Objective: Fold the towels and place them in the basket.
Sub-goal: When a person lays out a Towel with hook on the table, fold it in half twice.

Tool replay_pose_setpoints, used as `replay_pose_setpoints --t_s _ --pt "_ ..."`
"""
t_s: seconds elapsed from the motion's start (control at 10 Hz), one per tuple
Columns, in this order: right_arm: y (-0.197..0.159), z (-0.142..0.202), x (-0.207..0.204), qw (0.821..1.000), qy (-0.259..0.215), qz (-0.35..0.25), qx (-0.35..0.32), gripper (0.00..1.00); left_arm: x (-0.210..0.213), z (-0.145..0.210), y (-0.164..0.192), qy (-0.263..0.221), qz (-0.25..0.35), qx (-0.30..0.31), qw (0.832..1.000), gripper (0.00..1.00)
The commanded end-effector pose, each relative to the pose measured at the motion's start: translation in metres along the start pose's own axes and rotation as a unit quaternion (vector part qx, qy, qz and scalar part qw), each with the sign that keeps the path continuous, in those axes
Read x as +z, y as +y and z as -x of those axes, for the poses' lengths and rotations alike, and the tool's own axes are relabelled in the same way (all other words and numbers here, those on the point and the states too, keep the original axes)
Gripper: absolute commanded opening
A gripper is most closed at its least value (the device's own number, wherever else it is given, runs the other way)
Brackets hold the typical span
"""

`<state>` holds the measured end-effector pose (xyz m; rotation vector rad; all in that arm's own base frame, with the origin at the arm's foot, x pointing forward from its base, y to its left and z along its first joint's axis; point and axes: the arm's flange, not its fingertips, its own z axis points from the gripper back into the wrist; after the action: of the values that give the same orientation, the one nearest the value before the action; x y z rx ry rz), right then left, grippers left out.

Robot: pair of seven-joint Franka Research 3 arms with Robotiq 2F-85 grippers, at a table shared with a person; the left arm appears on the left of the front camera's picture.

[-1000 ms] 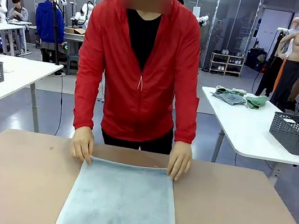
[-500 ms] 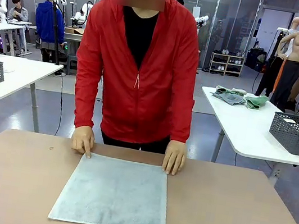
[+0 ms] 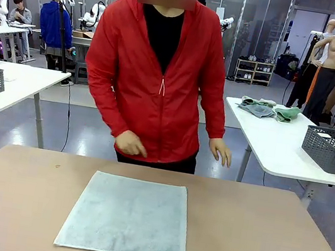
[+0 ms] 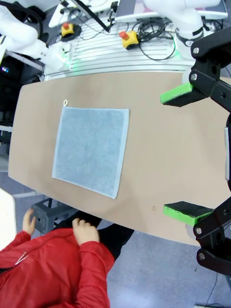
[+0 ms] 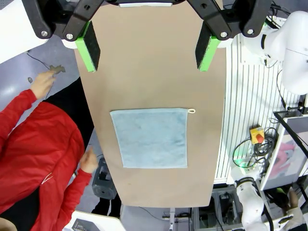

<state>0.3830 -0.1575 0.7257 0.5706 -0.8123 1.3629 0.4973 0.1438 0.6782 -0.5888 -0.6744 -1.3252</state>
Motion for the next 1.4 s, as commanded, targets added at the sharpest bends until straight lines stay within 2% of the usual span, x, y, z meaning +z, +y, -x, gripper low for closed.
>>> replay_pose_setpoints --t_s 0.0,0.2,0.4,0.6,0.7,1.0,1.1,1.3 --pt "0.0 0.0 0.0 1.0 0.0 0.0 0.0 1.0 0.0 0.0 0.0 0.0 0.0 0.0 1.0 1.0" --pt "0.007 -0.04 -0.02 0.998 0.058 0.006 -0.001 1.0 -0.024 -0.041 -0.021 0.043 -0.009 -0.042 0.998 1.0" --pt "0.014 -0.09 -0.058 0.99 0.135 0.038 -0.002 1.0 -0.067 -0.084 -0.045 0.12 -0.016 -0.069 0.99 1.0" --pt "0.033 -0.142 -0.133 0.972 0.211 0.095 -0.028 1.0 -0.133 -0.112 -0.074 0.21 -0.037 -0.077 0.974 1.0" --pt "0.041 -0.153 -0.159 0.965 0.233 0.114 -0.025 1.0 -0.159 -0.116 -0.087 0.239 -0.041 -0.086 0.966 1.0" --pt "0.068 -0.164 -0.237 0.946 0.298 0.125 -0.03 1.0 -0.211 -0.115 -0.111 0.316 -0.063 -0.108 0.941 1.0" --pt "0.068 -0.157 -0.254 0.94 0.311 0.134 -0.032 1.0 -0.222 -0.112 -0.115 0.333 -0.063 -0.107 0.935 1.0" --pt "0.068 -0.139 -0.282 0.938 0.329 0.102 -0.033 1.0 -0.24 -0.103 -0.117 0.357 -0.061 -0.114 0.925 1.0"
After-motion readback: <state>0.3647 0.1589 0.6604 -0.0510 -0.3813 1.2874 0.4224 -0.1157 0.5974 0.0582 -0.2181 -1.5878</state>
